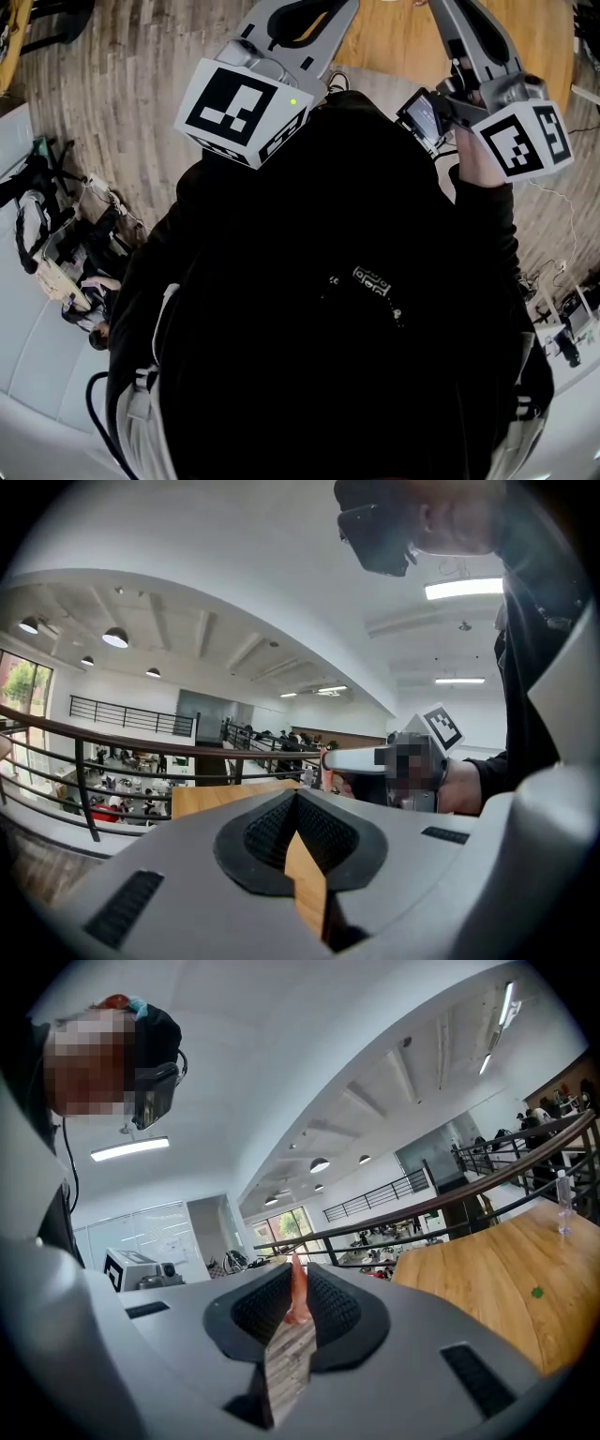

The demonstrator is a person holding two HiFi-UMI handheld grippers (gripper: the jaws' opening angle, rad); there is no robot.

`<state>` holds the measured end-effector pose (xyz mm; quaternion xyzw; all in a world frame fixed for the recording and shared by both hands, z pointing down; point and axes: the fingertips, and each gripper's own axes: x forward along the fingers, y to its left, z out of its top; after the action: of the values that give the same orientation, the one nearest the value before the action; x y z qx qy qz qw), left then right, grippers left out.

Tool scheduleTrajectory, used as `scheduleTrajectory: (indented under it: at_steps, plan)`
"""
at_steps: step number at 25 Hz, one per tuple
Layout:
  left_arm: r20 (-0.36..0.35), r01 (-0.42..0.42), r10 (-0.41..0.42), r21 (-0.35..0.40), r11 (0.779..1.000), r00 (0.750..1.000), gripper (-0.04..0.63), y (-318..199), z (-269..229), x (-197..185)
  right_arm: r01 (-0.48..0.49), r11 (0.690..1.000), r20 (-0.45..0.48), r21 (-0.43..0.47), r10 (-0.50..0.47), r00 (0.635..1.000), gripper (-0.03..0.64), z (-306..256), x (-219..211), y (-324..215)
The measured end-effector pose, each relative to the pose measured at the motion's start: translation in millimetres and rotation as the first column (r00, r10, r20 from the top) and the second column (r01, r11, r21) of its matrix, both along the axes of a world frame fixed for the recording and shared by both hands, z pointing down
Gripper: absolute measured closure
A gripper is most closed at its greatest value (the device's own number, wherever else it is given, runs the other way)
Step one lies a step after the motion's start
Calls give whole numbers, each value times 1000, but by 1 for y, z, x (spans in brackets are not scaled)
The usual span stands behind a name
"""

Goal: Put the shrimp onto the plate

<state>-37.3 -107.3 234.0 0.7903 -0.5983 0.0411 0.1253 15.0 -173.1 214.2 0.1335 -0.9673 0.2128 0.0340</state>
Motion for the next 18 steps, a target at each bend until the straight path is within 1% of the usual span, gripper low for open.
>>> scheduleTrajectory:
  at_steps: [3,6,12,14,16,18]
  plan:
    - [12,15,-15,12,1000,1000,600,-11,-4,1,8,1000,9,-6,-8,1000,555,0,1,-13]
    - [19,30,-30,6,1000,999,600,-19,-3,-4,16,1000,15,-12,-16,1000,555,3,-1,-20]
    - [23,14,-14,-16,1000,1000,600,-24,8,-6,8,998,31,-64,-6,999,555,20,-2,-24]
    - [29,14,-13,-23,1000,999,600,-24,7,-15,14,997,39,-71,-11,999,555,18,-8,-23]
    - [53,13,-12,-30,999,999,600,-26,12,-29,25,997,45,-80,-21,999,555,22,-19,-22]
    - [65,-3,6,-41,999,998,600,-27,19,-36,10,996,39,-87,-6,999,555,27,-22,-21]
